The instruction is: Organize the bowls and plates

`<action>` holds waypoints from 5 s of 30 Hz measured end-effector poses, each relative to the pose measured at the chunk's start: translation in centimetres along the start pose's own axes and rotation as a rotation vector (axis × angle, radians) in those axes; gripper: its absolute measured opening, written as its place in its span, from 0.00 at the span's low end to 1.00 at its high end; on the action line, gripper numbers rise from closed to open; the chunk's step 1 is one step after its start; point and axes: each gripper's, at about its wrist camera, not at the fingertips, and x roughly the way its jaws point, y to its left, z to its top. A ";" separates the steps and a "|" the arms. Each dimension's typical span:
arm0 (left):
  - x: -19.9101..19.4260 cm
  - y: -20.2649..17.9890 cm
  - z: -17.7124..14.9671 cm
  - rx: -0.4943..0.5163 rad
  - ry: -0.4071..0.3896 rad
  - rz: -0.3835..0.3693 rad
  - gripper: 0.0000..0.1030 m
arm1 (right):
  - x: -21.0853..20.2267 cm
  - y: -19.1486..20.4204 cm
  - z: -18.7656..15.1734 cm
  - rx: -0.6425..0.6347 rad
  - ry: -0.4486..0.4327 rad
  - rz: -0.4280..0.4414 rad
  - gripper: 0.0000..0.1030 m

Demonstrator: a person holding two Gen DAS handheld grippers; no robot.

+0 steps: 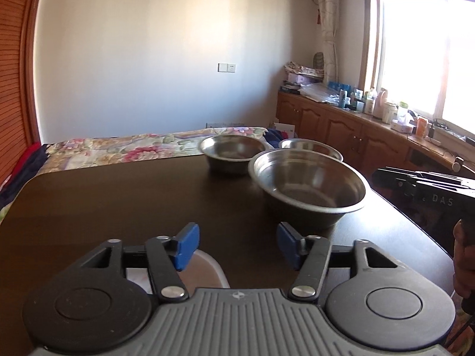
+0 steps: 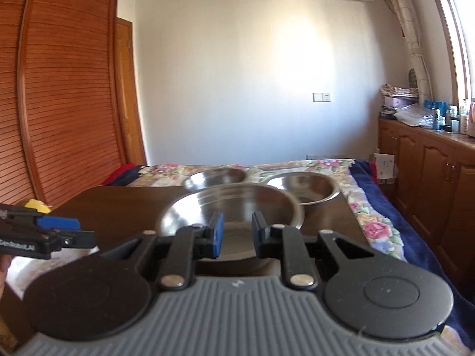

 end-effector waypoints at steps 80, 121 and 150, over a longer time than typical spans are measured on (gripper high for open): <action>8.2 -3.2 4.1 -0.012 0.106 -0.043 0.38 | 6.1 -4.6 0.6 0.076 0.131 0.098 0.30; -2.4 -4.6 -2.0 0.002 0.046 -0.079 0.38 | -2.6 -1.0 -2.1 0.035 0.130 0.106 0.30; -0.3 -4.5 -3.5 -0.002 0.078 -0.057 0.38 | -1.9 -0.1 -4.0 0.031 0.149 0.063 0.30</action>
